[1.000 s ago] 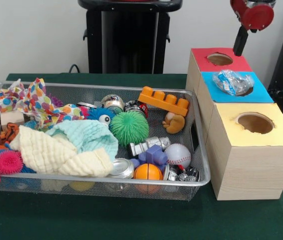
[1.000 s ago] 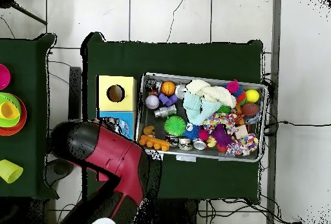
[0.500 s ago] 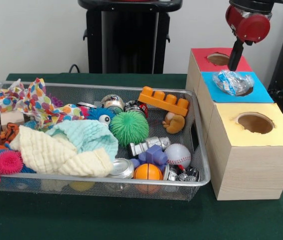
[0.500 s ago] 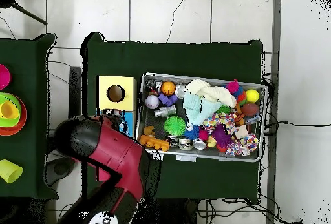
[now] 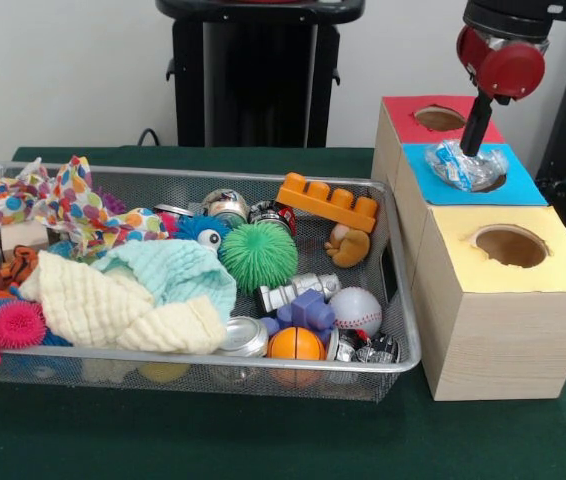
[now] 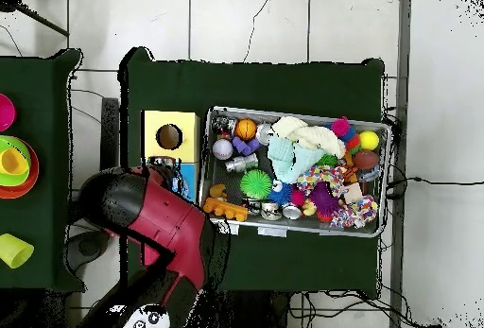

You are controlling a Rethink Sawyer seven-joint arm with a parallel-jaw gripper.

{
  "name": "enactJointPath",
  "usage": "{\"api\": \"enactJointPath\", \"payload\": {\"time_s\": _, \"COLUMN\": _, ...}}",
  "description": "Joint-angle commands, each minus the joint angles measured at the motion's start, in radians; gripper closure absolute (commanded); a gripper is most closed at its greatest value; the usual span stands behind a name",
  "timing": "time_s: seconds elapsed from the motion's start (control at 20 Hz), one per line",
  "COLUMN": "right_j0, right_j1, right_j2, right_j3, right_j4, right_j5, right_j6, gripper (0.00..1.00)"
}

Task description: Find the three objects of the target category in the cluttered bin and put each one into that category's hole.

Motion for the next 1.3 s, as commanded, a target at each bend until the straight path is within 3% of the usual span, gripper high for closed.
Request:
{"api": "enactJointPath", "payload": {"time_s": 0.05, "right_j0": 0.004, "right_j1": 0.073, "right_j2": 0.199, "right_j3": 0.063, "right_j4": 0.104, "right_j5": -0.165, "right_j6": 0.292, "gripper": 1.00}}
{"api": "enactJointPath", "payload": {"time_s": 0.2, "right_j0": -0.023, "right_j1": 0.093, "right_j2": 0.303, "right_j3": 0.112, "right_j4": 0.162, "right_j5": -0.353, "right_j6": 0.257, "gripper": 1.00}}
{"api": "enactJointPath", "payload": {"time_s": 0.4, "right_j0": -0.038, "right_j1": 0.116, "right_j2": 0.346, "right_j3": 0.121, "right_j4": 0.182, "right_j5": -0.424, "right_j6": 0.256, "gripper": 1.00}}
{"api": "enactJointPath", "payload": {"time_s": 0.7, "right_j0": -0.019, "right_j1": 0.127, "right_j2": 0.298, "right_j3": 0.108, "right_j4": 0.164, "right_j5": -0.340, "right_j6": 0.254, "gripper": 1.00}}
{"api": "enactJointPath", "payload": {"time_s": 0.95, "right_j0": -0.020, "right_j1": 0.106, "right_j2": 0.239, "right_j3": 0.089, "right_j4": 0.099, "right_j5": -0.164, "right_j6": 0.260, "gripper": 1.00}}
{"api": "enactJointPath", "payload": {"time_s": 1.3, "right_j0": -0.006, "right_j1": 0.075, "right_j2": 0.166, "right_j3": 0.069, "right_j4": 0.044, "right_j5": -0.018, "right_j6": 0.273, "gripper": 1.00}}
